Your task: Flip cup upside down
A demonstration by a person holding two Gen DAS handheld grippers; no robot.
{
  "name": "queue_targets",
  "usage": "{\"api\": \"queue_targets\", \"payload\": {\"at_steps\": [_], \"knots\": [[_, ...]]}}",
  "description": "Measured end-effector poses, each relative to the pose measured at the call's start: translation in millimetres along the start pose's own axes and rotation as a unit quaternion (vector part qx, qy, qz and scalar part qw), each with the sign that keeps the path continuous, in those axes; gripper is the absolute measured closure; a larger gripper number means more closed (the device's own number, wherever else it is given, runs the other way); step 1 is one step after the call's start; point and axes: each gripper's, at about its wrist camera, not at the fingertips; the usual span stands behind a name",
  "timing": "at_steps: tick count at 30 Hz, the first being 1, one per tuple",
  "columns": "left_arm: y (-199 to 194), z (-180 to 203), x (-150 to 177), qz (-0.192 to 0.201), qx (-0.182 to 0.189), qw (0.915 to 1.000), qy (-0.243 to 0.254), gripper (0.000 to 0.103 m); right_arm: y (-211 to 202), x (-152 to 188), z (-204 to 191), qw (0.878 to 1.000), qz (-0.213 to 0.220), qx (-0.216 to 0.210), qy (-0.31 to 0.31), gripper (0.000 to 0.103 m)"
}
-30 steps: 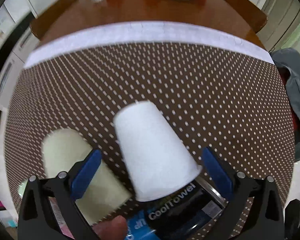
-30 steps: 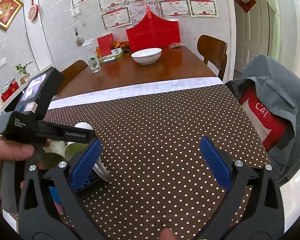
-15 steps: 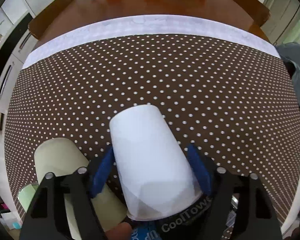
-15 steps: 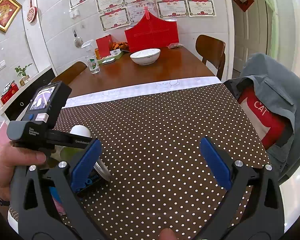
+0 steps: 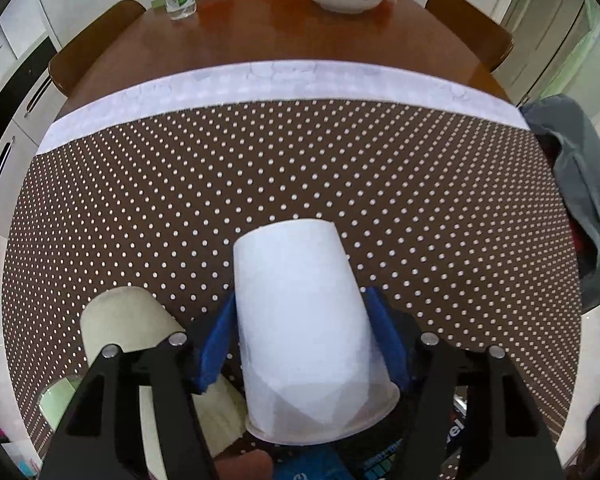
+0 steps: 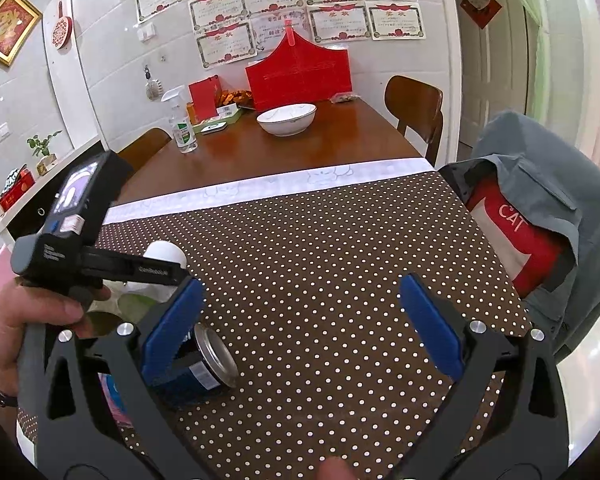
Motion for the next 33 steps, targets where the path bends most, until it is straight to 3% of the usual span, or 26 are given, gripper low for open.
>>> {"api": "queue_targets", "payload": {"at_steps": [11,19,26,33], "knots": [[-82,-1,20,0.054,0.035,0.9978,0.013,0.039,-17,2,-5,1.0,0.007,0.005,0.007,0.006],[-139,-7,98,0.075,0.068,0.9947,0.022,0.039,-61,15,-19,0.999,0.033,0.004,-0.003,0.006],[-147,-10,176,0.079,0.082,0.9932,0.023,0.039,-101,47,-32,0.999,0.046,0.007,-0.01,0.006],[-119,-9,232,0.084,0.059,0.9943,0.029,0.039,-120,83,-43,0.998,0.047,0.009,-0.027,0.006]]}}
Point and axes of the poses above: each gripper's, at about its wrist camera, not at the fingertips, and y roughly the way its jaws point, z to its right, x to its underside, and after that the axes turned 4 degrees about x, right-handed
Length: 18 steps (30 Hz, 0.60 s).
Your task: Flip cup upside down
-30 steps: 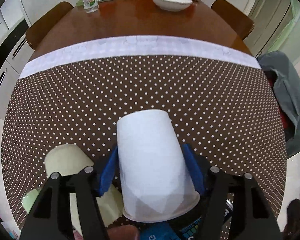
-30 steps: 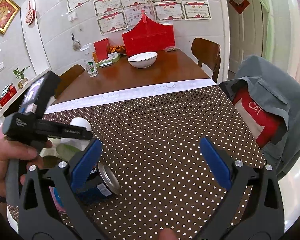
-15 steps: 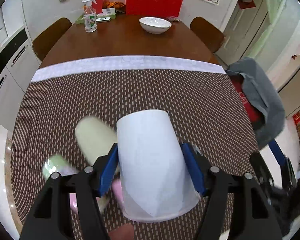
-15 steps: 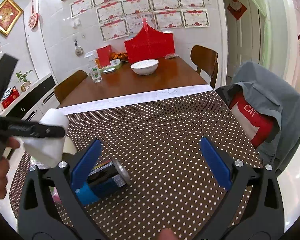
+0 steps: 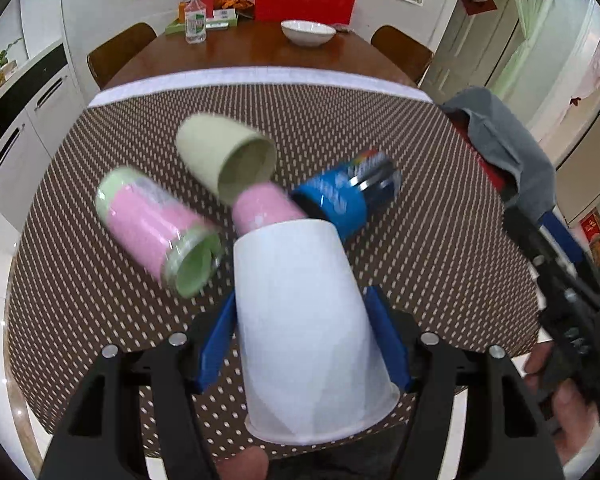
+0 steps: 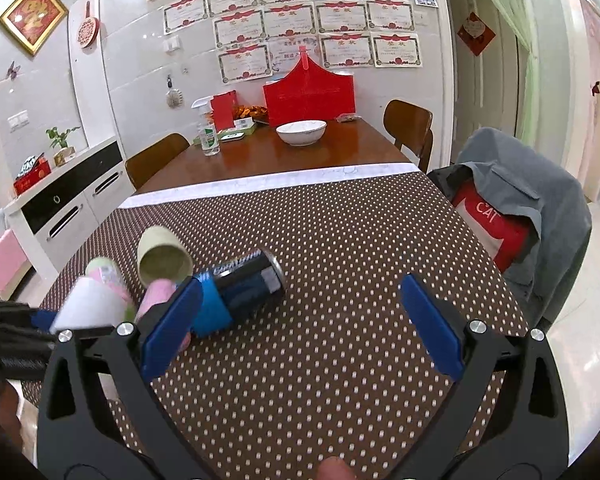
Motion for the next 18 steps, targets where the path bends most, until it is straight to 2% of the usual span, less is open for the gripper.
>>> {"api": "queue_targets", "payload": {"at_steps": [6,11,14,18], "knots": [[38,-8,27,-0.013,-0.011,0.9997,-0.018,0.039,-5,21,-5,1.0,-0.006,-0.001,-0.011,0.006],[52,-18,36,-0.013,-0.014,0.9992,-0.034,0.037,-3,29,-10,1.0,-0.009,-0.004,-0.018,0.006],[47,-21,36,0.002,-0.03,0.9989,-0.034,0.027,-3,31,-12,1.0,-0.01,-0.005,-0.019,0.006],[30,-22,36,0.042,-0.043,0.9979,-0.024,0.019,0,33,-15,1.0,-0.014,-0.012,-0.018,0.006]]}}
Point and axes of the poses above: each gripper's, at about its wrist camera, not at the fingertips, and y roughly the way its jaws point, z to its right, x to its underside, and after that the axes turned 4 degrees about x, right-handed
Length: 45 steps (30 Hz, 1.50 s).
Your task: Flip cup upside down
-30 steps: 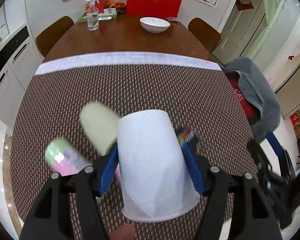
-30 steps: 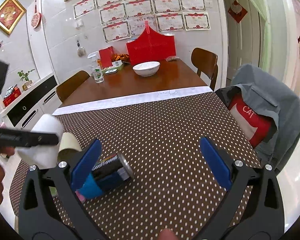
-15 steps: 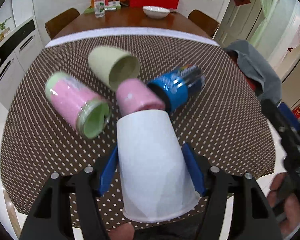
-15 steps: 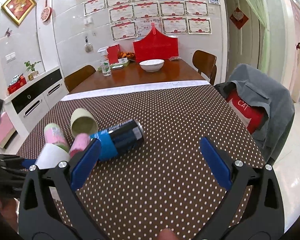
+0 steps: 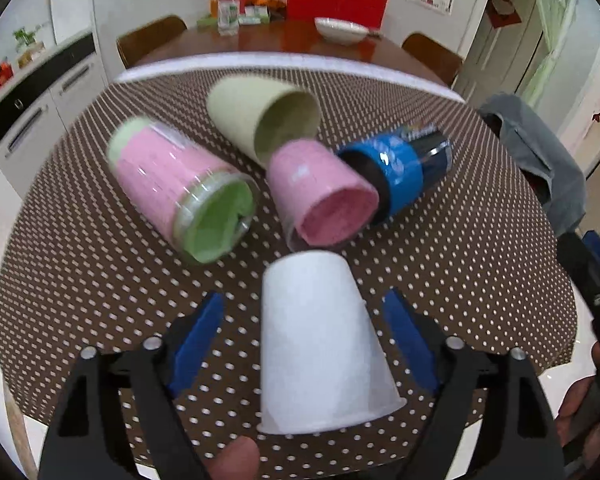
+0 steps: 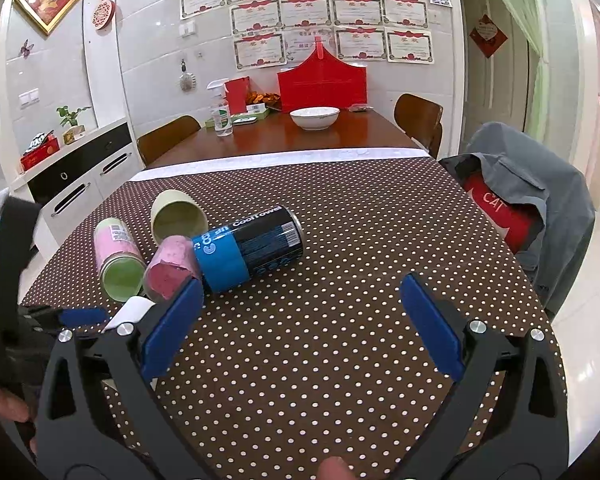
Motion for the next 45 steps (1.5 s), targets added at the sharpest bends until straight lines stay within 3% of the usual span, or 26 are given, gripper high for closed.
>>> {"api": "queue_targets", "payload": {"at_steps": [6,14,20,28,37,45], "knots": [[-36,5,3,0.091,-0.059,0.9933,0.041,0.011,1,2,-9,1.0,-0.014,-0.022,0.002,0.006],[-85,-13,11,0.183,-0.102,0.9775,0.024,0.008,-12,-7,-29,0.999,-0.006,-0.046,-0.007,0.006],[-122,-22,17,0.229,-0.117,0.9663,0.015,0.008,-23,-18,-49,0.997,-0.004,-0.066,-0.027,0.006],[-161,-36,29,0.275,-0.124,0.9534,-0.011,0.008,-41,-32,-74,0.995,-0.002,-0.082,-0.061,0.006],[-176,-46,37,0.292,-0.139,0.9462,-0.02,0.008,-52,-34,-92,0.992,0.002,-0.1,-0.078,0.006],[-183,-58,43,0.298,-0.147,0.9428,-0.03,0.008,-33,-29,-92,0.99,-0.045,-0.122,-0.059,0.006]]}}
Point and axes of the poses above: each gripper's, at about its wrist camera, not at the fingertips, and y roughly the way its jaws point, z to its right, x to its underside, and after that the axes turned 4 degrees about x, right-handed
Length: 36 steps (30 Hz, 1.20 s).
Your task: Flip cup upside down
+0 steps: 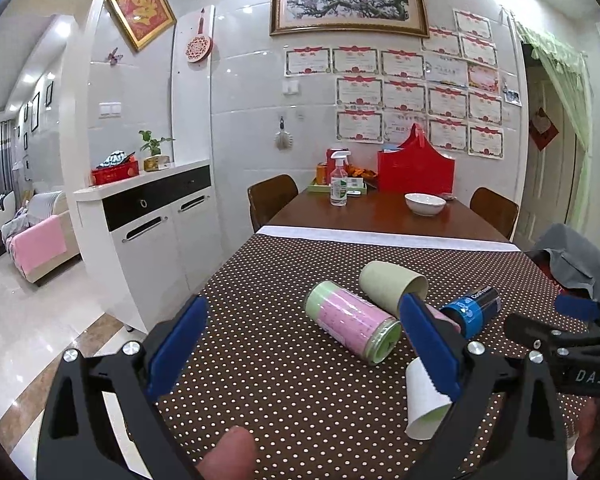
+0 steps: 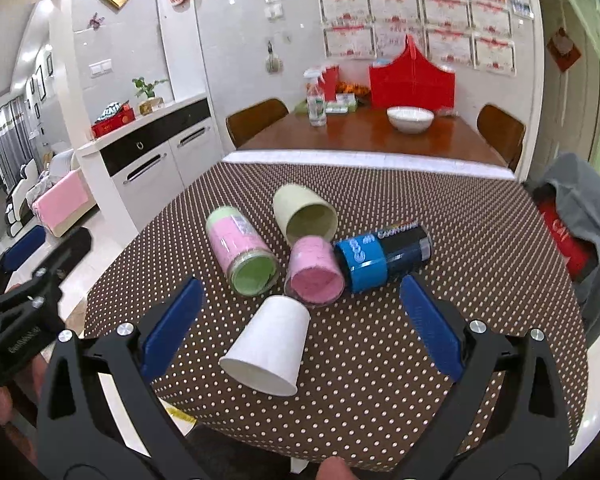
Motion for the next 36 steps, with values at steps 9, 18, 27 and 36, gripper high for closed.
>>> {"api": "queue_targets", "payload": {"at_steps": [9,18,27,36], "knots": [[1,-6,4,0.006,-0.011,0.9999,-0.003,0.008,30,2,6,0.995,-0.088,-0.033,0.012,0.006],[10,-22,15,-0.004,-0.014,0.9998,-0.016,0.008,79,4,4,0.978,-0.197,-0.045,0.051,0.006],[29,-40,25,-0.024,-0.026,0.999,-0.028,0.008,101,3,-11,0.971,-0.234,-0.037,0.034,0.006],[40,-30,36,-0.04,-0.011,0.9991,-0.008,0.008,137,4,-6,0.945,-0.319,-0.054,0.056,0.006]]}}
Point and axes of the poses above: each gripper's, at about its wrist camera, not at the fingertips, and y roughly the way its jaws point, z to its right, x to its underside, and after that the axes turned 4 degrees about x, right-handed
